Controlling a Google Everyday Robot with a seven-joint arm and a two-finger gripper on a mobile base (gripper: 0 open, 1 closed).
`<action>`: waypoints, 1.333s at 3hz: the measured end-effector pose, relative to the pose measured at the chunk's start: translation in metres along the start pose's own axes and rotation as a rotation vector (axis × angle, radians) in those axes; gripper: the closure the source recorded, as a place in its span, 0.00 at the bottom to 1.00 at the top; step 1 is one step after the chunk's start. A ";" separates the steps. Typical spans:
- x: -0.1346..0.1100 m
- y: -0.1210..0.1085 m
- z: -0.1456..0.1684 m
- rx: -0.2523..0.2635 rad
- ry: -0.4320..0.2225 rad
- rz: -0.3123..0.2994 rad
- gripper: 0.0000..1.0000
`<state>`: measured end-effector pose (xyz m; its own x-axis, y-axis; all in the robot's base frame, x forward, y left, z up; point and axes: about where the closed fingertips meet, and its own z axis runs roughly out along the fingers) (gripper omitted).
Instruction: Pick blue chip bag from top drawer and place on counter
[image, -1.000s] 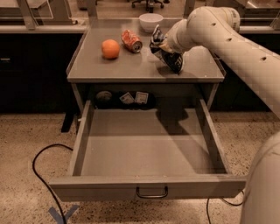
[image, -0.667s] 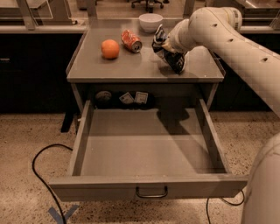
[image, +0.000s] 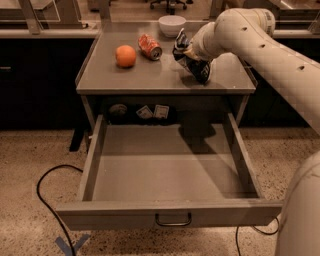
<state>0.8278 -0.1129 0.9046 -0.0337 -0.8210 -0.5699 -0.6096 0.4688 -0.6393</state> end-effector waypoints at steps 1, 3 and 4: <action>0.000 0.000 0.000 0.000 0.000 0.000 0.34; 0.000 0.000 0.000 0.000 0.000 0.000 0.00; 0.000 0.000 0.000 0.000 0.000 0.000 0.00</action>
Offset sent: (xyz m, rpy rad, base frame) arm 0.0000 0.0000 0.0000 0.0000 0.0000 0.0000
